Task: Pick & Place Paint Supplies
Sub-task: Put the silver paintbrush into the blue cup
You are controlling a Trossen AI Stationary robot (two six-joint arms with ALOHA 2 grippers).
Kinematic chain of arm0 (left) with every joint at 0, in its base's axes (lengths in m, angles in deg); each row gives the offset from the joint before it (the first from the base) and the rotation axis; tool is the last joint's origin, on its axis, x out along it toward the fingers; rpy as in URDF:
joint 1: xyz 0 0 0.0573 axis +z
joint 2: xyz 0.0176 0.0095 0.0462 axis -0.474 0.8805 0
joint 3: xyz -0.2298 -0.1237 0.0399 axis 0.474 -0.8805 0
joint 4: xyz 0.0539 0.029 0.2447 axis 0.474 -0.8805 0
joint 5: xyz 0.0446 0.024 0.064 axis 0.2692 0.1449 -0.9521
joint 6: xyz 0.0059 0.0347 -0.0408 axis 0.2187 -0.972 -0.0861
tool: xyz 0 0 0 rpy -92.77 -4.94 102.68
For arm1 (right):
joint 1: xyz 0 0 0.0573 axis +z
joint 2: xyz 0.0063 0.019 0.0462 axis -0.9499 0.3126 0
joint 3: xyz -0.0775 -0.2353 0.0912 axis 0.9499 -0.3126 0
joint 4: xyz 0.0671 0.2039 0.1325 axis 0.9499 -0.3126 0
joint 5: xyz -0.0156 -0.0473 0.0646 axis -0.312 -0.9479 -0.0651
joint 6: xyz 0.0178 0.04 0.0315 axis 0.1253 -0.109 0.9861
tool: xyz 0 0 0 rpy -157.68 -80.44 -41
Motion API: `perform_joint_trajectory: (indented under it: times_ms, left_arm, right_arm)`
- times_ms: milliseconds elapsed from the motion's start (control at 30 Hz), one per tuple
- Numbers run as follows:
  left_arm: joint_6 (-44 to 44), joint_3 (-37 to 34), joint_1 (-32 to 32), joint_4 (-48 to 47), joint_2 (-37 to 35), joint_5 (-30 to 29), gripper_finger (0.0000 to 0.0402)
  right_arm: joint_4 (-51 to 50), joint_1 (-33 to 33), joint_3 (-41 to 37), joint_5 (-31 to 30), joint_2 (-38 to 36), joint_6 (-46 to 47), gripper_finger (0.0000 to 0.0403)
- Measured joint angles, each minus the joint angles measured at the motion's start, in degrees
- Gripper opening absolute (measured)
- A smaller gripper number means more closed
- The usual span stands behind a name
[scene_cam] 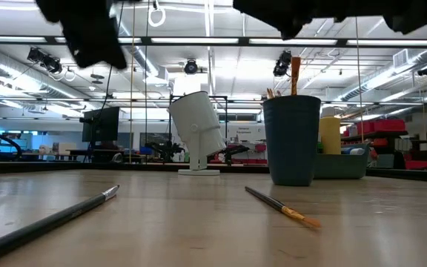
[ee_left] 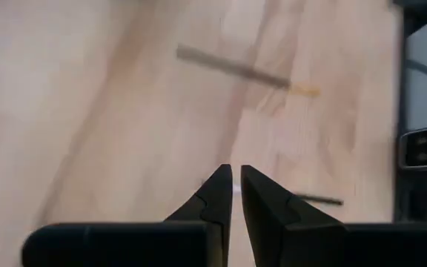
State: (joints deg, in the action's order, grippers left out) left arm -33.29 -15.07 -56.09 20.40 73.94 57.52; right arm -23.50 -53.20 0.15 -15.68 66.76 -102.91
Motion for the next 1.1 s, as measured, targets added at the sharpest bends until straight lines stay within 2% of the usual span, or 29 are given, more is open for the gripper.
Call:
perform_joint_trajectory:
  times_ms: [200,333,467,600,967,1100]
  left_arm:
    - [9.8,-0.1,1.8,-0.4,8.7,2.0,0.004]
    - [17.2,0.0,3.4,1.8,13.1,6.3,0.004]
    - [29.0,0.0,4.1,2.2,15.4,8.2,0.004]
    - [33.7,0.0,4.4,2.6,16.4,9.2,0.004]
    - [38.0,0.0,3.8,5.5,16.9,6.2,0.004]
    - [26.5,0.0,3.8,5.5,16.9,5.4,0.0039]
  right_arm:
    - [-3.8,2.2,2.5,0.0,0.0,0.8,0.0171]
    - [-6.2,3.8,2.5,0.0,0.0,3.8,0.0171]
    - [-10.8,5.5,2.5,0.1,0.0,8.0,0.0169]
    - [-13.9,6.9,2.4,0.2,0.0,8.5,0.0169]
    - [-14.5,7.7,2.4,0.1,0.0,8.0,0.0169]
    - [-14.5,7.7,2.4,0.1,0.0,6.8,0.0169]
